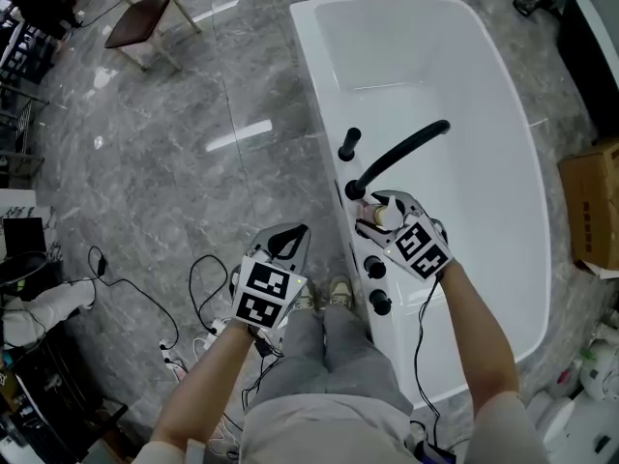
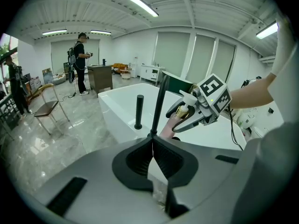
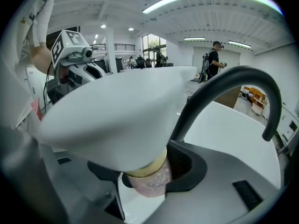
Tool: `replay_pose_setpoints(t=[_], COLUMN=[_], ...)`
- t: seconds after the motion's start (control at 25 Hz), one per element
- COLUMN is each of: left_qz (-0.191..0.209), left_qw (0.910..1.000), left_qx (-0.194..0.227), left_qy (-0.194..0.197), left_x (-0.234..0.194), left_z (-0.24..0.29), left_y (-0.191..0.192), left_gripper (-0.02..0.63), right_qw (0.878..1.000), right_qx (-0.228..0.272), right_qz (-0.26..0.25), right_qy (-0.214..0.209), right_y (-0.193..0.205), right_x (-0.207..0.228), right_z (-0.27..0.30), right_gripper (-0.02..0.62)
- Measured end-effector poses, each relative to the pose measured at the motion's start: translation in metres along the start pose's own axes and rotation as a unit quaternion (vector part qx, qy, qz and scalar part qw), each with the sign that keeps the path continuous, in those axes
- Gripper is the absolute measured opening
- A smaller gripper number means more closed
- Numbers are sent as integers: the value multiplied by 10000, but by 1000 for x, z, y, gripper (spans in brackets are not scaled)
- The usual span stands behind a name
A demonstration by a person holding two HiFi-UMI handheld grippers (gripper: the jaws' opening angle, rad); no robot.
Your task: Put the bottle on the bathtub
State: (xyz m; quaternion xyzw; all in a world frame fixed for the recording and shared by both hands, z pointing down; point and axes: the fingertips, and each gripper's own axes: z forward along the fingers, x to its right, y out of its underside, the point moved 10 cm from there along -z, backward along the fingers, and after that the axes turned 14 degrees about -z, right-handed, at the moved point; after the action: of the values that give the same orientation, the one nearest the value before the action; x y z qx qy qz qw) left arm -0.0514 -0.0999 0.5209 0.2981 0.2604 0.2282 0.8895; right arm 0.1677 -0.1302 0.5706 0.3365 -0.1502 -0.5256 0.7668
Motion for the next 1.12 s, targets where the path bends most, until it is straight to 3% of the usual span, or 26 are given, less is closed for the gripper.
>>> replay_pose_setpoints(t=[0.08,0.16,0.32,0.76,1.12], left_qz=[19,28,57,182,265], left_qw=[10000,10000,10000,9998,9987], left_qx=[-13,-27,-58,48,394], left_qy=[16,24,7,-38,-157], left_x=[3,5,5,18,30], left_z=[-5,-10,-22,-60,-99], left_y=[-1,-2,-3,-20,-39], left_gripper=[21,20,20,20,20], right_qw=[9999,9996,9989,9963,9903], right_qx=[-55,-117,-241,-313,-90], right_qz=[152,260,396,716,888], right_qy=[11,-37,51,354,1062], right_y=[2,4,4,-16,-48], right_x=[-1,-2,-3,-13,-23], right_z=[0,-2,-8,-56,-122], right_gripper=[281,337,365,373,373])
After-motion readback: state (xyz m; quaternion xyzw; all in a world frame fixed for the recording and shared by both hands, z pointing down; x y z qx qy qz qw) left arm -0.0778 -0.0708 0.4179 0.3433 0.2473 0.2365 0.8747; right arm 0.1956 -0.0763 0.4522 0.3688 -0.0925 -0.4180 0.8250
